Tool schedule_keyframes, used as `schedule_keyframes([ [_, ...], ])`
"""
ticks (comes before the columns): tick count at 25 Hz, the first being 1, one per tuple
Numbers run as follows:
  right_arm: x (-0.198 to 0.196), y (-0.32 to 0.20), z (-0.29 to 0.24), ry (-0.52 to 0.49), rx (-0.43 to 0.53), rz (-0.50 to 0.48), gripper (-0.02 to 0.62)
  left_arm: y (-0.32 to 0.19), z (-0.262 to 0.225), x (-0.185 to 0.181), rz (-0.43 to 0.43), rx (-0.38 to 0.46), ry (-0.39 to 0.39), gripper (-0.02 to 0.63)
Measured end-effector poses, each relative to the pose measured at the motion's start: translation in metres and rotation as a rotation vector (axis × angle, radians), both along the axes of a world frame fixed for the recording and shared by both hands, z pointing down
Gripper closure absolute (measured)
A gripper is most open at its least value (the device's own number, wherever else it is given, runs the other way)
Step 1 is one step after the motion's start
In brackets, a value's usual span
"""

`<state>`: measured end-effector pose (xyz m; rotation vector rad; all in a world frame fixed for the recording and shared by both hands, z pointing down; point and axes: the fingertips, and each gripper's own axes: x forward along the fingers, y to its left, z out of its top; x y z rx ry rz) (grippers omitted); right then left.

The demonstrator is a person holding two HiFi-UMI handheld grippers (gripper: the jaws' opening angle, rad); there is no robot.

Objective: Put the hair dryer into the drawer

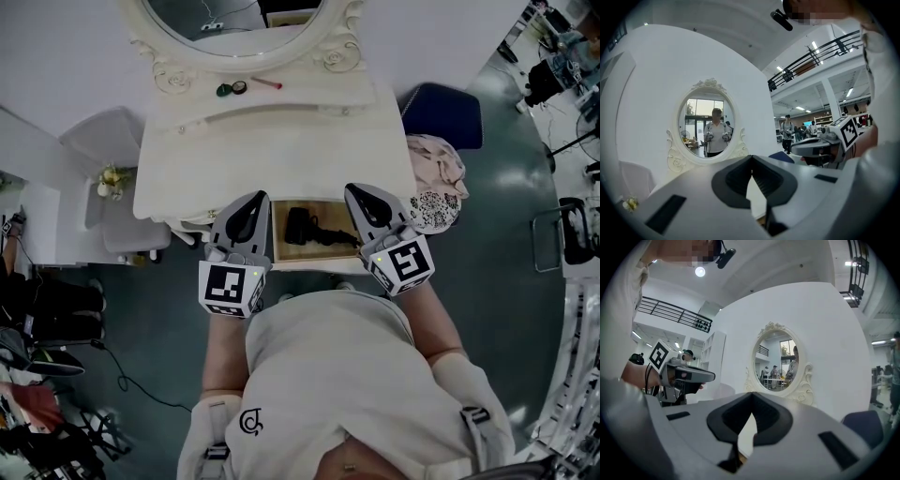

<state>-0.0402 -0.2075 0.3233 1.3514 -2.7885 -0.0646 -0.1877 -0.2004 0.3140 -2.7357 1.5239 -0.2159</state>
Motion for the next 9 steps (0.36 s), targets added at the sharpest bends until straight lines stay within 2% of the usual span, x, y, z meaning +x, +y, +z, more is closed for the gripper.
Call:
schedule_keyframes([
  [9, 0.0095, -0.0036, -0.0058, -0.077, -0.025, 0.035, 0.591, -0.0009, 0.0002, -0.0027, -0.007, -0.010, 0.040, 0.592],
])
